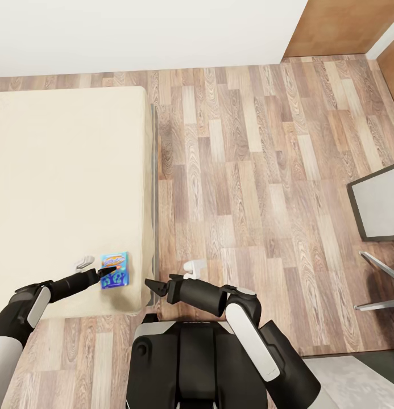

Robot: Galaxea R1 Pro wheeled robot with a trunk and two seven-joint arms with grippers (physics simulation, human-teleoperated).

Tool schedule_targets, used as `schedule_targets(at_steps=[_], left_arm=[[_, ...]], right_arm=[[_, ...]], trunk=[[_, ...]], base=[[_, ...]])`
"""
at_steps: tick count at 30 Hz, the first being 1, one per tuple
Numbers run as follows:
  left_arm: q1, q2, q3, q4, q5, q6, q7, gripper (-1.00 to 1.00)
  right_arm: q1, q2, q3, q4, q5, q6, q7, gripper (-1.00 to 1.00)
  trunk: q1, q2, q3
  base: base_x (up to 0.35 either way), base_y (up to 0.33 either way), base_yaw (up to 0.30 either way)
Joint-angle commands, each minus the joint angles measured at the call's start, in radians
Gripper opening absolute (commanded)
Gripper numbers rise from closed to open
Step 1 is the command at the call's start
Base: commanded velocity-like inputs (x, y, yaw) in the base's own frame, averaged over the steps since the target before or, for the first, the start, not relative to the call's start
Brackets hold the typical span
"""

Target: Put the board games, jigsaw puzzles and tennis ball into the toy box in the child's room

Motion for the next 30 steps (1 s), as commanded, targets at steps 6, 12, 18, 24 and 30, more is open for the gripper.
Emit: schedule_targets(at_steps=[6,12,18,24,30], left_arm=[[0.000,0.000,0.002,0.000,0.004,0.007,-0.011,1.00],[0.000,-0.003,0.001,0.000,0.004,0.007,-0.011,1.00],[0.000,-0.005,0.000,0.000,0.002,0.007,-0.008,1.00],[0.000,-0.006,0.001,0.000,-0.004,0.011,0.005,1.00],[0.000,-0.006,0.000,0.000,-0.005,0.012,0.009,1.00]], right_arm=[[0.000,0.000,-0.002,0.000,0.001,0.005,0.003,1.00],[0.000,0.001,-0.001,0.000,0.001,0.005,0.003,1.00],[0.000,0.001,-0.001,0.000,0.001,0.005,0.003,1.00],[0.000,0.003,-0.001,0.000,0.002,0.005,0.003,1.00],[0.000,0.005,-0.001,0.001,0.003,0.005,0.003,1.00]], trunk=[[0.001,-0.001,-0.001],[0.001,-0.001,-0.001],[0.001,-0.001,-0.001],[0.001,-0.001,-0.001],[0.001,-0.001,-0.001]], base=[[0.000,0.000,0.000],[0.000,0.000,0.000],[0.000,0.000,0.000],[0.000,0.000,0.000],[0.000,0.000,0.000]])
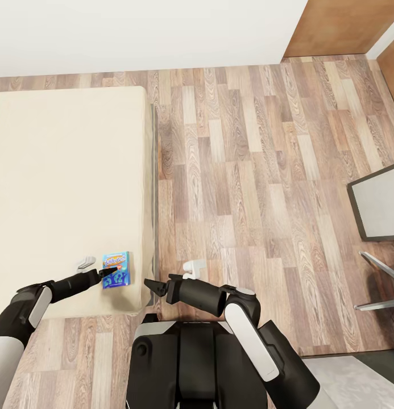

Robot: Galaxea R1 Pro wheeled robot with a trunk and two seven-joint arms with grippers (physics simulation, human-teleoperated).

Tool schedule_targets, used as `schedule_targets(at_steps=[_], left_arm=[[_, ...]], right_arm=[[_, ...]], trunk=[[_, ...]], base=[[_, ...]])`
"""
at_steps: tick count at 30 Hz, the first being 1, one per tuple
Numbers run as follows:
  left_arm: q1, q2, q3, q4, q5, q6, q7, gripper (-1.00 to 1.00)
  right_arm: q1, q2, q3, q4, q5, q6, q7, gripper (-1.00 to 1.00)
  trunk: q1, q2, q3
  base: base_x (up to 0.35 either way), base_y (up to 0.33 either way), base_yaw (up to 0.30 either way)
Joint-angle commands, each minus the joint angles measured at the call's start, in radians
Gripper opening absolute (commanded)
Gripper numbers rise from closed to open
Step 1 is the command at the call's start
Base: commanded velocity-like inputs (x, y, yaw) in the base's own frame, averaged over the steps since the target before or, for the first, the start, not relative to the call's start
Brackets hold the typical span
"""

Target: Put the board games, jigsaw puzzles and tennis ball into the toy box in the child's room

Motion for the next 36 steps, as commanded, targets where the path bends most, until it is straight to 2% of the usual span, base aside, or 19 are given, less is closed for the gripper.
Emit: schedule_targets(at_steps=[1,27,33,36], left_arm=[[0.000,0.000,0.001,0.000,0.004,0.007,-0.001,1.00],[0.000,0.002,0.003,0.004,0.002,0.017,-0.001,1.00],[0.001,0.001,0.003,0.012,0.004,0.020,0.016,1.00],[0.001,0.000,0.002,0.019,0.005,0.020,0.043,1.00]], right_arm=[[0.000,0.000,-0.001,0.000,0.001,0.005,0.003,1.00],[0.000,0.001,-0.001,0.000,0.001,0.005,0.003,1.00],[0.000,0.001,-0.001,-0.001,0.001,0.005,0.003,1.00],[0.000,0.000,-0.001,-0.001,0.001,0.005,0.003,1.00]], trunk=[[0.001,-0.001,-0.001],[0.001,-0.001,-0.001],[0.001,-0.001,-0.001],[0.001,-0.001,-0.001]], base=[[0.000,0.000,0.000],[0.000,0.000,0.000],[0.000,0.000,0.000],[0.000,0.000,0.000]])
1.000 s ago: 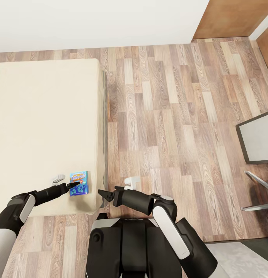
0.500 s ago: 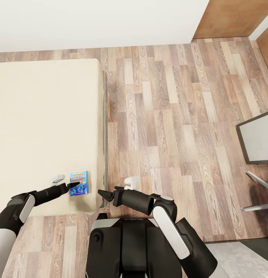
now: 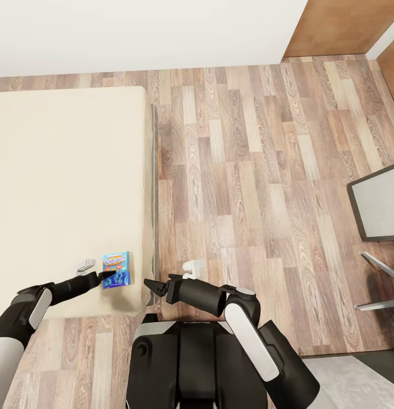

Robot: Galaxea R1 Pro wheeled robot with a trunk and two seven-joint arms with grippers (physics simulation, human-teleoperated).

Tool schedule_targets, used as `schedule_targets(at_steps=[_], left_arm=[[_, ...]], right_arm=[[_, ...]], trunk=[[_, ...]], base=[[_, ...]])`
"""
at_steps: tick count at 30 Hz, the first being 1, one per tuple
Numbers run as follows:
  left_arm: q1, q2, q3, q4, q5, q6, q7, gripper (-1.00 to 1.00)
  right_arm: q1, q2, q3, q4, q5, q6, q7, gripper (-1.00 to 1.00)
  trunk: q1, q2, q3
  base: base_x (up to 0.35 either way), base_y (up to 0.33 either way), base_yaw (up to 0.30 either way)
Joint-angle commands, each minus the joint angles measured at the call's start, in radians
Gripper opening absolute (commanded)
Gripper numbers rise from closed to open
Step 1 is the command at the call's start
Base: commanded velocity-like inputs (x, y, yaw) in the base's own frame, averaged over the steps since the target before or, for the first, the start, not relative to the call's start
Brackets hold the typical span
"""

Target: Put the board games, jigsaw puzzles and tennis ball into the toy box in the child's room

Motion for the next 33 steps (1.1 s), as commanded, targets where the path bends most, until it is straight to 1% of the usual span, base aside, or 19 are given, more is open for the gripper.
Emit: schedule_targets(at_steps=[1,6,15,27,29,33], left_arm=[[0.000,0.000,0.001,0.002,0.005,0.007,0.012,1.00],[0.000,0.000,0.001,0.006,0.005,0.008,0.030,1.00],[0.000,-0.003,-0.001,0.007,0.005,0.018,0.038,1.00],[0.000,-0.038,-0.004,0.007,0.001,0.030,0.039,1.00],[0.000,-0.051,-0.005,0.007,0.001,0.030,0.039,1.00],[-0.001,-0.059,-0.005,0.007,0.001,0.031,0.039,1.00]], right_arm=[[0.000,0.000,-0.001,-0.001,0.001,0.005,0.003,1.00],[0.000,0.000,-0.001,-0.001,0.001,0.005,0.003,1.00],[0.000,0.000,-0.001,-0.001,0.001,0.005,0.003,1.00],[0.000,-0.002,-0.001,-0.001,0.001,0.005,0.003,1.00],[0.000,-0.005,-0.002,-0.002,0.001,0.005,0.004,1.00],[0.000,-0.006,-0.002,-0.002,0.001,0.005,0.004,1.00]], trunk=[[0.001,-0.002,-0.001],[0.001,-0.002,-0.001],[0.001,-0.002,-0.001],[0.001,-0.002,-0.001],[0.001,-0.002,-0.001],[0.001,-0.002,-0.001]], base=[[0.000,0.000,0.000],[0.000,0.000,0.000],[0.000,0.000,0.000],[0.000,0.000,0.000],[0.000,0.000,0.000],[0.000,0.000,0.000]])
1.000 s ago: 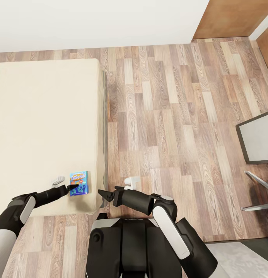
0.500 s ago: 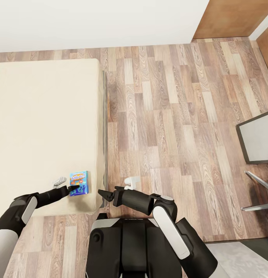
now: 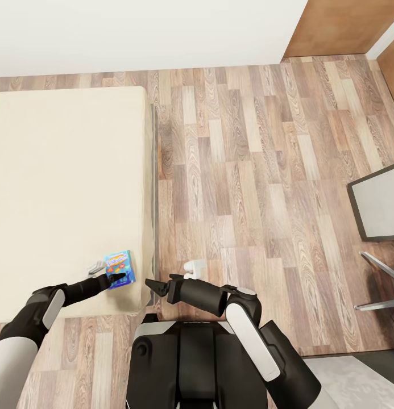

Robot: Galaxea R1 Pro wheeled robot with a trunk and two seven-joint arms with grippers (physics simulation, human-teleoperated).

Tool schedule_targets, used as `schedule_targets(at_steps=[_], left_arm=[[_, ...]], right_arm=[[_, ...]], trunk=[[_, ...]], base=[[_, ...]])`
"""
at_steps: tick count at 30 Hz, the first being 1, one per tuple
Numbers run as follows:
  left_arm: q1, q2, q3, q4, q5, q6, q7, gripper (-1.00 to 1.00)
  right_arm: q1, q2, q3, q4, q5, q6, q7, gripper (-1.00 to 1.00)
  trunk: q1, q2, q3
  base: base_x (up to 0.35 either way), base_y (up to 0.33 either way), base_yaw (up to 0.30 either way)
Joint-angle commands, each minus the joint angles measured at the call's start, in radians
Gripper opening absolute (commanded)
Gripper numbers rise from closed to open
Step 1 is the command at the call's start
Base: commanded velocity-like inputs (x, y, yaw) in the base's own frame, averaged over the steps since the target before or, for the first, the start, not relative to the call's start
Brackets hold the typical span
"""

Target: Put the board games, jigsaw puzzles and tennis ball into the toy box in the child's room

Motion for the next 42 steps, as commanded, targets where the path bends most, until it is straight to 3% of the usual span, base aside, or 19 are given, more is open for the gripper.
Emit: schedule_targets(at_steps=[1,42], left_arm=[[0.000,-0.002,0.002,0.000,0.003,0.007,-0.002,1.00],[0.000,0.001,0.004,0.000,0.004,-0.003,-0.015,1.00]], right_arm=[[0.000,0.000,-0.001,0.000,0.001,0.005,0.003,1.00],[0.000,-0.001,-0.001,-0.001,0.000,0.005,0.003,1.00]], trunk=[[0.001,-0.002,-0.001],[0.001,-0.002,-0.001]], base=[[0.000,0.000,0.000],[0.000,0.000,0.000]])
